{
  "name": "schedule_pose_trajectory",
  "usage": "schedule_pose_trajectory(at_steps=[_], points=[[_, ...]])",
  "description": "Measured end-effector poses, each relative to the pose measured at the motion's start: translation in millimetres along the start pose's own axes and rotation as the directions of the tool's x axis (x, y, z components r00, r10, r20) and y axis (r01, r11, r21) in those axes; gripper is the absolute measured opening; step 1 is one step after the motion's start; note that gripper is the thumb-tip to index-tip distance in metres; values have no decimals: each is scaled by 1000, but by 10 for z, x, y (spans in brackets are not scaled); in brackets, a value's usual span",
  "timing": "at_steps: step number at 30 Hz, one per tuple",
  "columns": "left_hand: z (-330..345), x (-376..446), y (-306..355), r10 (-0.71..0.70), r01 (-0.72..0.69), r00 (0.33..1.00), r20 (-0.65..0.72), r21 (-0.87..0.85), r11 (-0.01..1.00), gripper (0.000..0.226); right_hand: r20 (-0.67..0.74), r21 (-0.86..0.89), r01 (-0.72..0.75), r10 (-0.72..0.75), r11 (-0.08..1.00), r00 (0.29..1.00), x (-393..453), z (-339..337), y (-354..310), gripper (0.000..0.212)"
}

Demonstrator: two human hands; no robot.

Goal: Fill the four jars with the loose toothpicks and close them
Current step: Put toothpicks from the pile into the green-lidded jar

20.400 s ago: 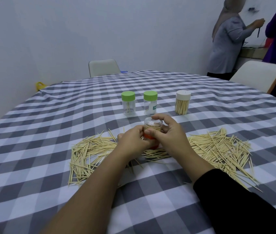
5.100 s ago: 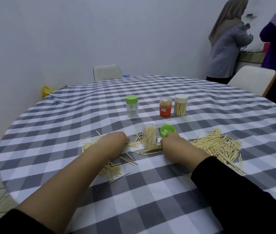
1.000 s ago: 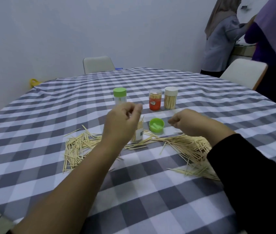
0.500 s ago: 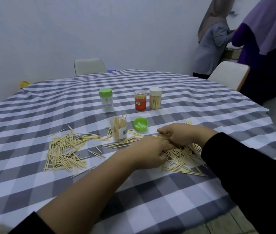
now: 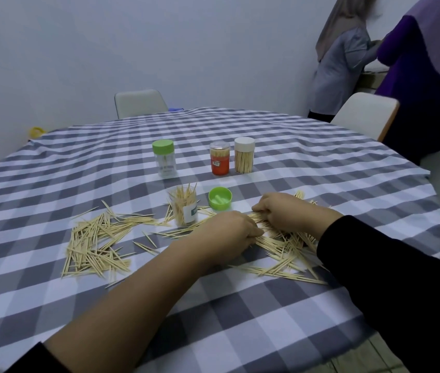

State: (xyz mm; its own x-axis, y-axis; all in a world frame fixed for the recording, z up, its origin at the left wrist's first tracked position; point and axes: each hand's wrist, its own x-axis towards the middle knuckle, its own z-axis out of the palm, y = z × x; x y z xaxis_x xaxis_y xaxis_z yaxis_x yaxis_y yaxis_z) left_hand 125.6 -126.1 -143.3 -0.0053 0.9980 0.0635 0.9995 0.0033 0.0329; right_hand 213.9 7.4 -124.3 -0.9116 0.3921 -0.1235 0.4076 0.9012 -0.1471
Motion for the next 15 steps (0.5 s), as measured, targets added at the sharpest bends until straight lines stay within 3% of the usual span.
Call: schedule_pose_trajectory(at_steps=[5, 10, 15], points=[[-17, -72, 11, -61, 67, 996, 68, -90, 994, 52, 78, -70, 11, -6, 997, 997, -19, -16, -20, 47], [53, -11, 24, -33, 29, 999, 43, 87, 996, 46, 2, -261, 66, -68, 963, 998, 23, 84, -44, 33], [92, -2, 57, -34, 40, 999, -28, 237, 971, 38, -136, -312, 41, -87, 949, 987, -13, 127, -48, 25]])
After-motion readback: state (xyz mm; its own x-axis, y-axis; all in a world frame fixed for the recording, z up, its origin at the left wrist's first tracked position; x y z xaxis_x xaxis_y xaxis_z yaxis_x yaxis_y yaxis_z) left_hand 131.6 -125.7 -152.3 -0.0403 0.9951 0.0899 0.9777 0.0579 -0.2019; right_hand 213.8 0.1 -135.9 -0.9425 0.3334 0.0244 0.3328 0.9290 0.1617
